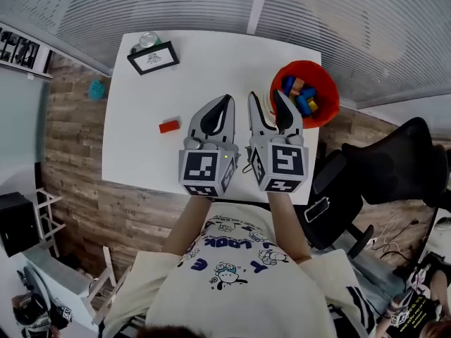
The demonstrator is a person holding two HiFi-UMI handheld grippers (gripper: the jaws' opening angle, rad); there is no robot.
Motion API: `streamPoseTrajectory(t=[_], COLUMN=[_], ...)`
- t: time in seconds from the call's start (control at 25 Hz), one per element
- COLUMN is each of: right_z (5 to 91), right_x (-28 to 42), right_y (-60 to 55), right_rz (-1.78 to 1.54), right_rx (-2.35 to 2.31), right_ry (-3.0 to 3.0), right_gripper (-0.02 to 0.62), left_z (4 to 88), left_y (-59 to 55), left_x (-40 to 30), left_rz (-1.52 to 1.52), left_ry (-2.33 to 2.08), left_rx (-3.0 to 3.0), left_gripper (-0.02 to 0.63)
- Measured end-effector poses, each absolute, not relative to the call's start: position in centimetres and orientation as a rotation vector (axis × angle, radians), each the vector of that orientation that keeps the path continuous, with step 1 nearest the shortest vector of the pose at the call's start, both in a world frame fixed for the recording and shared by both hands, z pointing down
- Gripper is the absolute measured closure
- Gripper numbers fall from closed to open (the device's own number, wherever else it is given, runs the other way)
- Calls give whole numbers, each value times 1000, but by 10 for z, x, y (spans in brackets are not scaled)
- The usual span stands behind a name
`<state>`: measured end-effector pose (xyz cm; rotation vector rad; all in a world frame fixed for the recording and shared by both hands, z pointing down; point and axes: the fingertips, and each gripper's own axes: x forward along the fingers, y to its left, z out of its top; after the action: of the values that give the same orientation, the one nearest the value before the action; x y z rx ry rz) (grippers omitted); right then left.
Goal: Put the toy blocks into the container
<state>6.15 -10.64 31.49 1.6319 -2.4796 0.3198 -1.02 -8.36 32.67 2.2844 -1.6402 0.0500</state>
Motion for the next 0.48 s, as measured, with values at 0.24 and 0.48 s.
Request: streamPoseTrajectory(t=[0.24, 0.48], right_z=[320, 330], right_x=[18, -30], right_y=[-101, -94], right_rz=[325, 347], right_rx=[1509, 1370], right_ry=[-2544, -2600], right_gripper=[405, 405], left_z=[331, 337], left_y=[-72, -60], left_x=[-51, -94], left_rz=[47, 46], left_ry=[-1736, -1825], left_rx=[2199, 2111], left_gripper=[574, 575])
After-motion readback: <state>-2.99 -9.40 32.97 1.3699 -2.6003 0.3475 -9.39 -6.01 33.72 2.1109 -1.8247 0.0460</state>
